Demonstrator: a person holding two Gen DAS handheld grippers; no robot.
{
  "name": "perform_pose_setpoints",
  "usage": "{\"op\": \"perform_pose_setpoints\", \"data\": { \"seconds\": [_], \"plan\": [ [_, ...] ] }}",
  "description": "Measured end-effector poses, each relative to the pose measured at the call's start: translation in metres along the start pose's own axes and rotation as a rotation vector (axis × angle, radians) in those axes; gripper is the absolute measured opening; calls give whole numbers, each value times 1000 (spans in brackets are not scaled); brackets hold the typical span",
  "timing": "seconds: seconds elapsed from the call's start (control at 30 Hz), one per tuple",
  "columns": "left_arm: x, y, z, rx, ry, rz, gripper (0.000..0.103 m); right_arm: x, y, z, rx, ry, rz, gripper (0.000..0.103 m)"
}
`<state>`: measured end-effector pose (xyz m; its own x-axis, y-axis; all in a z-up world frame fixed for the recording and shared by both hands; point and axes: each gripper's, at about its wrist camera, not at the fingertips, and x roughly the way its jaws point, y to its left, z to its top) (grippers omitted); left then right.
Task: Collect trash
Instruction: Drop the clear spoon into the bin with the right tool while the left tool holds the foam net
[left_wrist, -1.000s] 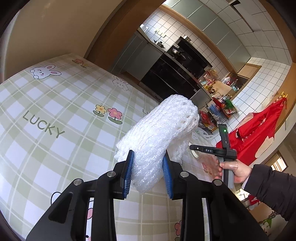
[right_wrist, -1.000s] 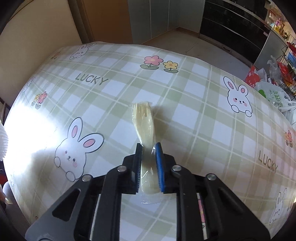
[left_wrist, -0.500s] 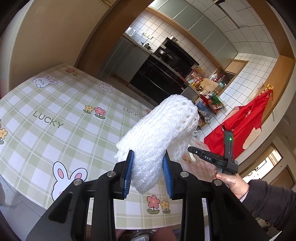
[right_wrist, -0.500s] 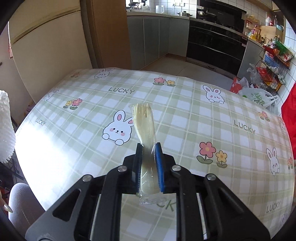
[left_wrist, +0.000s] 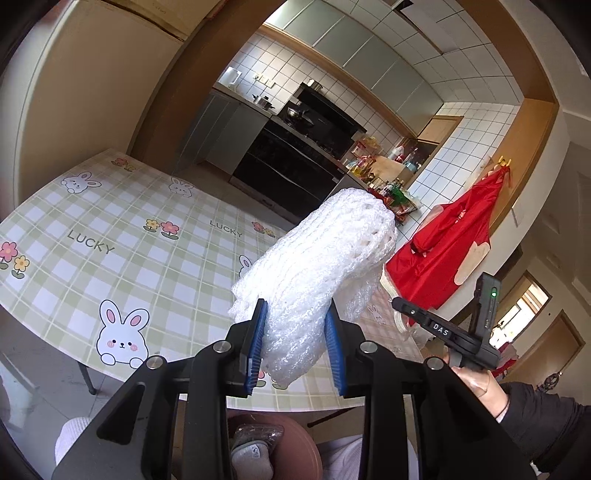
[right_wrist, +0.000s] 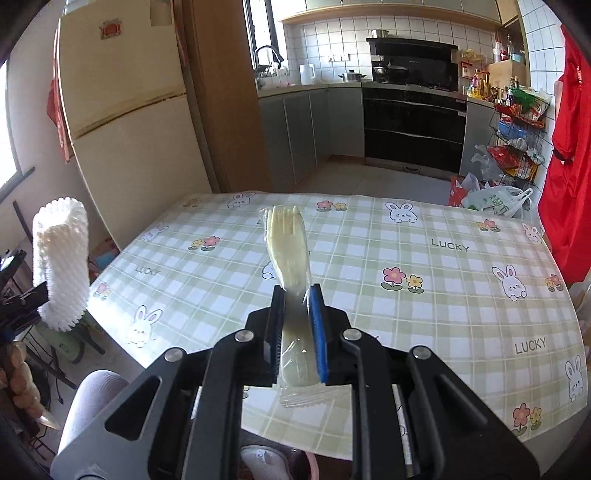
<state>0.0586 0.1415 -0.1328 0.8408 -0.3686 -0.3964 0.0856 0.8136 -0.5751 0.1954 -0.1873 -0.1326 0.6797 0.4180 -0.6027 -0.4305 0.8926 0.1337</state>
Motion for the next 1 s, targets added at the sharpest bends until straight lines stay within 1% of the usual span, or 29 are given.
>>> {"op": "perform_pose_setpoints", "data": {
  "seconds": [0.07, 0.17, 0.27, 0.37, 0.47, 0.57, 0.67, 0.77, 1.0],
  "plan": [
    [-7, -7, -2, 6, 1, -8, 30, -27, 3, -7, 7, -47, 16, 18],
    [-17, -18, -3, 16, -5, -27, 30, -65, 12, -20, -3, -115, 17, 18],
    [-29, -29, -2, 31, -18, -46, 30, -96, 20, -36, -12, -169, 45, 18],
    [-42, -38, -1, 45, -38, -63, 30, -120, 25, -51, -6, -218, 60, 18],
    [-50, -41, -1, 46, -42, -74, 30, -138, 24, -66, 45, -247, 118, 18],
    [-51, -42, -3, 50, -34, -78, 30, -147, 28, -76, 46, -253, 156, 18],
    [-52, -42, -6, 54, -25, -78, 30, -149, 39, -82, -26, -235, 155, 18],
    [-52, -40, -7, 53, -21, -72, 30, -143, 39, -84, -11, -218, 192, 18],
    [-42, -34, -11, 49, 8, -64, 30, -119, 42, -90, 8, -143, 236, 18]
  ]
}}
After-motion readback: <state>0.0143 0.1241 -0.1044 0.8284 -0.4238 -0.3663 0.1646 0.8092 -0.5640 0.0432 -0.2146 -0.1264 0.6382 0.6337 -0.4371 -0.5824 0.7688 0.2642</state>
